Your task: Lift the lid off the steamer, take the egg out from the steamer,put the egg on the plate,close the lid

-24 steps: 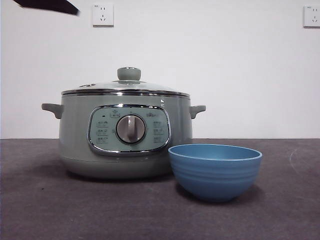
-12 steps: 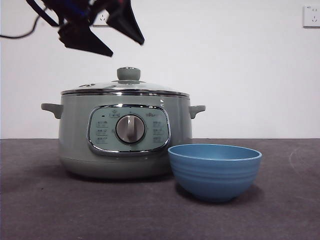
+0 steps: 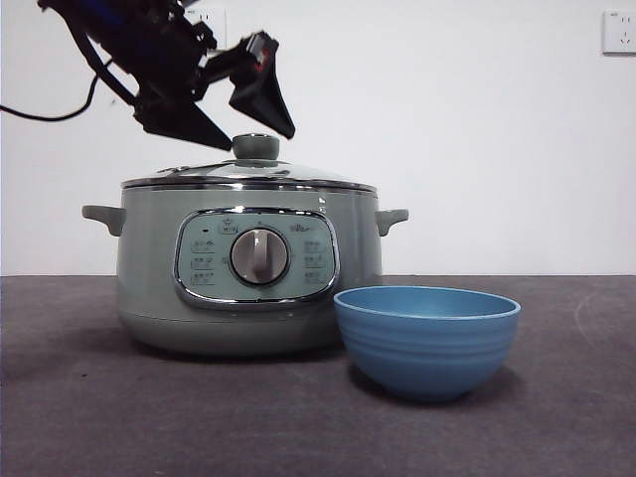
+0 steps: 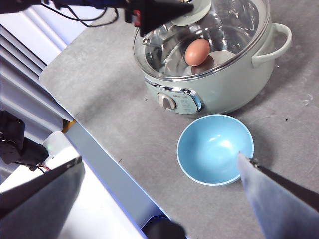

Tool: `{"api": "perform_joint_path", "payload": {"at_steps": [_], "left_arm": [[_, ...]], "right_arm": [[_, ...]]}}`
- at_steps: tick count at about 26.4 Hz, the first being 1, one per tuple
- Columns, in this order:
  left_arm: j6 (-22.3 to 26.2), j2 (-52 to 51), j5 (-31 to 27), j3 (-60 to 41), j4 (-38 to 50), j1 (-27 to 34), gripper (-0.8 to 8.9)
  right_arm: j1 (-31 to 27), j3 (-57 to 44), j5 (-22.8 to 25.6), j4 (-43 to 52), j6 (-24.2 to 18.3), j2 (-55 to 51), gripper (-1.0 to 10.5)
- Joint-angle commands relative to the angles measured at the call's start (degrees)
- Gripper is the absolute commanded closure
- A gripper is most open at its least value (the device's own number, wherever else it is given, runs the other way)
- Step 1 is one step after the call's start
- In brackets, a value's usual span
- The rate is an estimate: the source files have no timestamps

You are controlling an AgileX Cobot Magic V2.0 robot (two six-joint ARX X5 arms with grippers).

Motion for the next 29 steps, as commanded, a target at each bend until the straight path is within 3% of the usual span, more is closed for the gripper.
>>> {"api": "perform_joint_path", "payload": {"at_steps": [1,5,8,13,21,29], "left_arm": [[0.7,1.1,0.0,-0.1,0.4,-0.3,2.62],[0.6,1.2,-0.1,-0.1,1.1,-0.3,2.77],[0.6,1.2,0.0,-0.1,0.7,-0.3,4.56],[0.6,1.2,0.0,-0.1,-1.0,-0.6,5.14],[0.3,1.2,0.0,-0.1,-0.6,-0.6,8.24],[-1.2,0.3,0.4,2.3,1.6,-0.6,8.22]], "right_arm": [[0.1,0.2,-0.2,0.0,0.4,-0.1,3.8],[0.1,0.2,-0.2,0.0,0.4,-0.1,3.8],[0.1,0.2,-0.2,0.0,0.4,-0.1,3.8],[0.1,0.2,-0.2,0.1,0.3,-0.1,3.8],[0.1,0.2,-0.2,0.1,0.3,-0.1,3.8],[0.1,0.2,0.0,0.2,0.3,-0.1,3.8]]}}
